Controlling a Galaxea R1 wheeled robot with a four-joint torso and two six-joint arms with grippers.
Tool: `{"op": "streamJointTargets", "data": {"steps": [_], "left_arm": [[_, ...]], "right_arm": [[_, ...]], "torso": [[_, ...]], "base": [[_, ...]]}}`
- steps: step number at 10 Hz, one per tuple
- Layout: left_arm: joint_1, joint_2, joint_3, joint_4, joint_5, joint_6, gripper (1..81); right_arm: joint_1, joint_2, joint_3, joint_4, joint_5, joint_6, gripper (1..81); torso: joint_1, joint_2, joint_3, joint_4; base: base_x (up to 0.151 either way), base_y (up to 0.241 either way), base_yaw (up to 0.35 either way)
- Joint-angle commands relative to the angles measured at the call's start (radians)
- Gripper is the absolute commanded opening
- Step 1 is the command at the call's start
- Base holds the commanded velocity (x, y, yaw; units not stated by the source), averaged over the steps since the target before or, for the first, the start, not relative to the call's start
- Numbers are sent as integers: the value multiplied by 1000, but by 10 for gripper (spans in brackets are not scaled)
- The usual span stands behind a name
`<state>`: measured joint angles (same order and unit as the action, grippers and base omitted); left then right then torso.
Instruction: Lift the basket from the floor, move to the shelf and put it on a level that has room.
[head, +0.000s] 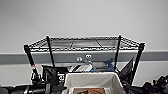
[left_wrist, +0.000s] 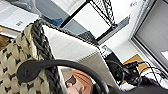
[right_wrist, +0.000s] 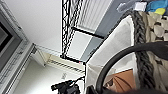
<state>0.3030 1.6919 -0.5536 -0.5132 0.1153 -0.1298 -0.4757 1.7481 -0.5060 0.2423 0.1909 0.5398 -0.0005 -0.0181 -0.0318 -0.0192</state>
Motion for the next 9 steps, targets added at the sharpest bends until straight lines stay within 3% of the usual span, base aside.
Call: {"op": "streamJointTargets", "data": {"steps": [1, 7, 9], "left_arm": [[-213, -20, 50, 4, 27, -79, 10], [-449, -66, 63, 1, 105, -240, 10], [-508, -66, 61, -18, 122, -263, 10]], "right_arm": [[202, -45, 60, -11, -14, 92, 10], [420, -91, 95, -14, -80, 245, 10], [490, -100, 95, -14, -110, 290, 10]], "torso": [[1, 0, 0, 0], [1, 0, 0, 0], [1, 0, 0, 0]], "base": [[0, 0, 0], [0, 0, 0], [0, 0, 0]]}}
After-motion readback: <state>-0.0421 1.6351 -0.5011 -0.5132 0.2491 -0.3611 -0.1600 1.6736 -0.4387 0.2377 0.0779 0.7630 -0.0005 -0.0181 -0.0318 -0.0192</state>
